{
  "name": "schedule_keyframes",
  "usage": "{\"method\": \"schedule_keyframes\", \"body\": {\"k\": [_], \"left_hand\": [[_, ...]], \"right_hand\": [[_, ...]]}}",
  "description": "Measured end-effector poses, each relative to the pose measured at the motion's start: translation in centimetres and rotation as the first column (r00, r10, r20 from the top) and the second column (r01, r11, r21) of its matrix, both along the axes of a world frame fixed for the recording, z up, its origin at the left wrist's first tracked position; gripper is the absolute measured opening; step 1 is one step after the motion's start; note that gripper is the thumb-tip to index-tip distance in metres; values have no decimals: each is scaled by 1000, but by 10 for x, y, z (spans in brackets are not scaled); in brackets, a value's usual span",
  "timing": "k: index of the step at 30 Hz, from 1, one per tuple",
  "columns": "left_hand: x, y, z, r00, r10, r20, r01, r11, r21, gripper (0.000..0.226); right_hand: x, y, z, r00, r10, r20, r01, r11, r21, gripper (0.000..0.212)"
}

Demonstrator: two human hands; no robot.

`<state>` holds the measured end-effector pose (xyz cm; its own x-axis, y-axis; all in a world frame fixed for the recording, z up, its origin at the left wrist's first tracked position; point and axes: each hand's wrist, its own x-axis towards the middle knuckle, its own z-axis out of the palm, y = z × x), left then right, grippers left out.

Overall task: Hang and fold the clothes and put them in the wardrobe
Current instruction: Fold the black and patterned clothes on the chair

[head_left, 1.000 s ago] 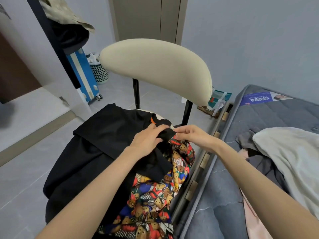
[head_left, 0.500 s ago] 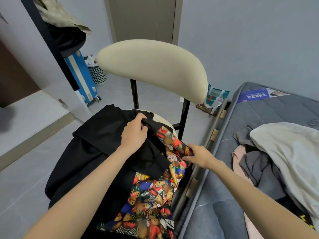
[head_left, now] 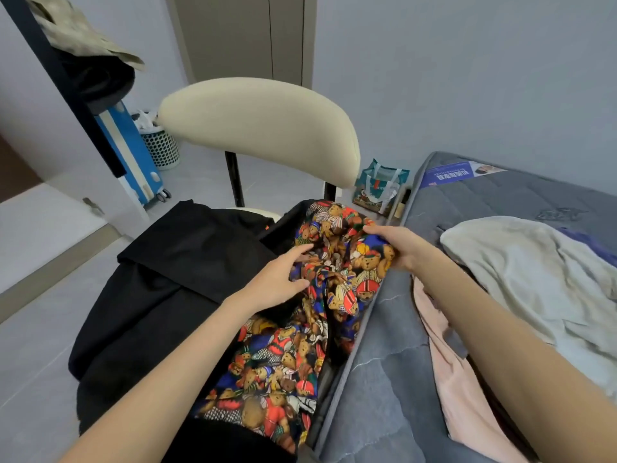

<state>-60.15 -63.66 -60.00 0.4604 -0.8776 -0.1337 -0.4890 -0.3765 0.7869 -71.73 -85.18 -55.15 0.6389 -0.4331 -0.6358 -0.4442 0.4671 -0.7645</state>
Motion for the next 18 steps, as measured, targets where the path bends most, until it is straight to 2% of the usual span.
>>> {"method": "schedule_keyframes", "body": {"k": [2,5,7,9,12,14,16,18], "left_hand": [[-18,-1,-11,996,-78,45,76,996,54,81],[-47,-9,-27,951,-158,266,118,980,160,92],[-63,-18,-35,909,-99,404,35,986,164,85],[-71,-24,-38,882,19,471,-70,993,91,69],[-67,-21,-37,872,110,477,-91,994,-64,36],[-61,-8,-36,869,175,463,-112,981,-161,25],[-53,5,-34,872,289,396,-195,946,-260,24],[-48,13,-30,871,395,293,-297,897,-327,21]], "right_hand": [[-16,-3,-16,995,-80,-56,79,997,-9,39],[-30,4,-24,996,-78,-48,82,993,88,36],[-30,7,-22,998,-68,3,67,990,128,33],[-27,8,-16,998,-55,30,51,993,107,32],[-23,3,-11,994,-96,45,93,994,65,27],[-22,0,-12,987,-129,93,127,992,20,26],[-24,1,-18,982,-39,185,46,998,-34,28],[-29,8,-30,966,157,203,-148,987,-61,46]]}}
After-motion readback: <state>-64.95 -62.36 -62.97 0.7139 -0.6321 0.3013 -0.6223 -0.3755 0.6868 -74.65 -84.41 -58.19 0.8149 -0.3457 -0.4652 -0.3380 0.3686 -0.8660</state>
